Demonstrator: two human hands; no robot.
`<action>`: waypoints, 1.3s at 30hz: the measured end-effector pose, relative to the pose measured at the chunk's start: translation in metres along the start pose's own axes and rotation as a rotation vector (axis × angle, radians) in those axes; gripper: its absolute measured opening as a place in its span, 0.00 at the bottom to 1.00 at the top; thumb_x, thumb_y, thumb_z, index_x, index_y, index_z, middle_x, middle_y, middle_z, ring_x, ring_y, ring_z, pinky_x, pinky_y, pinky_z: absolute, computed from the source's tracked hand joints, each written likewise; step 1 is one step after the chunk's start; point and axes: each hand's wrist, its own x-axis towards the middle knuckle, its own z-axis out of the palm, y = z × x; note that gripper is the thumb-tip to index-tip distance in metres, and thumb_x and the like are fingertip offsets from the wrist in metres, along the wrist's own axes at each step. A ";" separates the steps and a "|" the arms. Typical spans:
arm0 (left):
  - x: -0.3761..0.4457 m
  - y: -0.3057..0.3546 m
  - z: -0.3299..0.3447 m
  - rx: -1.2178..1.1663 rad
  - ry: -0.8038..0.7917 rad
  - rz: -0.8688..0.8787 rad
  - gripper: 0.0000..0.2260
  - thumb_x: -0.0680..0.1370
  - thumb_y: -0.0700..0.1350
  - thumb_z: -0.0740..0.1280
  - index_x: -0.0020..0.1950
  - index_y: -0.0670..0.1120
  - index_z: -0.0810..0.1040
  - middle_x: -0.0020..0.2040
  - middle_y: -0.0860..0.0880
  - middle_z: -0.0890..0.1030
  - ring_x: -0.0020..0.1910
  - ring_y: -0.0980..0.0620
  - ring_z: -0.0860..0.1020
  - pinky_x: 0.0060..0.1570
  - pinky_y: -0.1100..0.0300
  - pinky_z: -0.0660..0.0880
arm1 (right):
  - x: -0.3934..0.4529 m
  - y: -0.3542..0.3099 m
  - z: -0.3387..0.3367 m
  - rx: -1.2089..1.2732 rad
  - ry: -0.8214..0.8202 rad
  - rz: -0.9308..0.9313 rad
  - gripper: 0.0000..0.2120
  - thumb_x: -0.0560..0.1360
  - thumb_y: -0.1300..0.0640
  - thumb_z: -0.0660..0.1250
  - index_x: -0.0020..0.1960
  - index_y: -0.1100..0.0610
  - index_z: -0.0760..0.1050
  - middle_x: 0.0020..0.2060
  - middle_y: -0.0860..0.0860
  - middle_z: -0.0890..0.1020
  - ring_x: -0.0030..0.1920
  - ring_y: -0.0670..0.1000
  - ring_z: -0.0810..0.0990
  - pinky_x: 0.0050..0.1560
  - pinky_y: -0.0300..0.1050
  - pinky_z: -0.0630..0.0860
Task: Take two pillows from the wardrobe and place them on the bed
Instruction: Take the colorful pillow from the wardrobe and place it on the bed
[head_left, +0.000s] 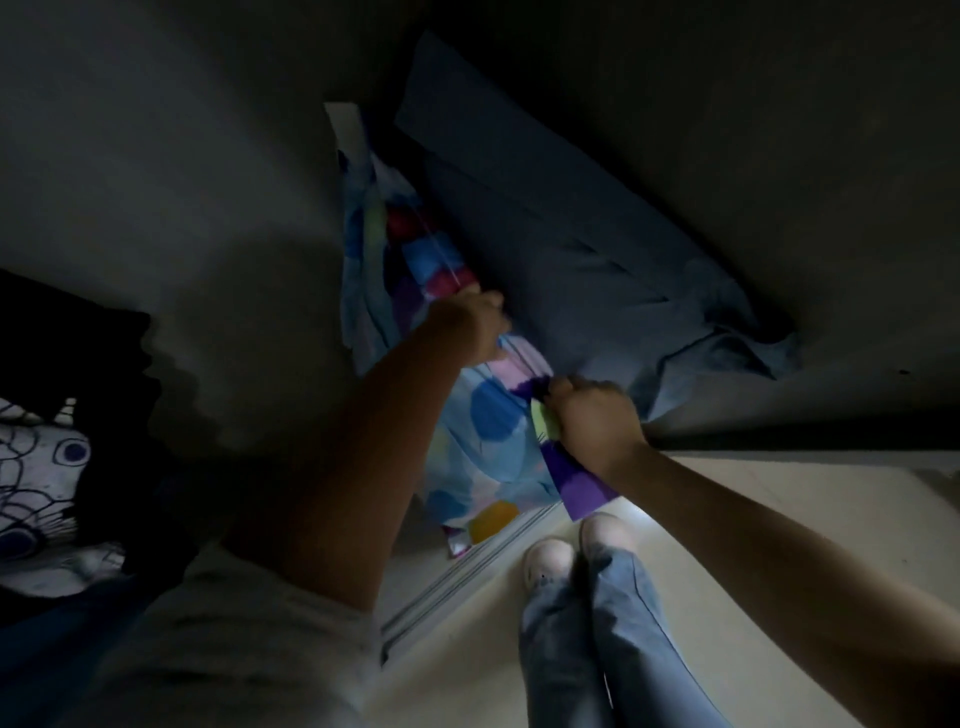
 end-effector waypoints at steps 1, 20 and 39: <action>-0.007 0.003 0.004 0.025 0.089 0.038 0.18 0.77 0.49 0.66 0.62 0.41 0.75 0.61 0.40 0.75 0.60 0.42 0.72 0.60 0.56 0.69 | -0.007 0.000 0.002 0.014 -0.007 -0.008 0.10 0.67 0.67 0.70 0.47 0.67 0.77 0.42 0.65 0.84 0.40 0.63 0.83 0.42 0.49 0.78; -0.240 0.112 0.004 0.109 0.704 0.569 0.19 0.72 0.49 0.61 0.23 0.42 0.74 0.19 0.45 0.76 0.16 0.47 0.76 0.13 0.67 0.66 | -0.276 -0.087 -0.030 -0.024 0.371 0.102 0.11 0.53 0.67 0.73 0.32 0.65 0.73 0.25 0.61 0.78 0.21 0.59 0.77 0.17 0.39 0.69; -0.174 0.505 -0.211 -0.476 0.833 0.994 0.38 0.76 0.64 0.44 0.33 0.33 0.75 0.30 0.33 0.80 0.31 0.39 0.79 0.31 0.49 0.73 | -0.552 0.183 -0.230 -0.436 0.319 0.475 0.23 0.76 0.40 0.58 0.49 0.61 0.73 0.40 0.58 0.84 0.39 0.59 0.82 0.33 0.43 0.67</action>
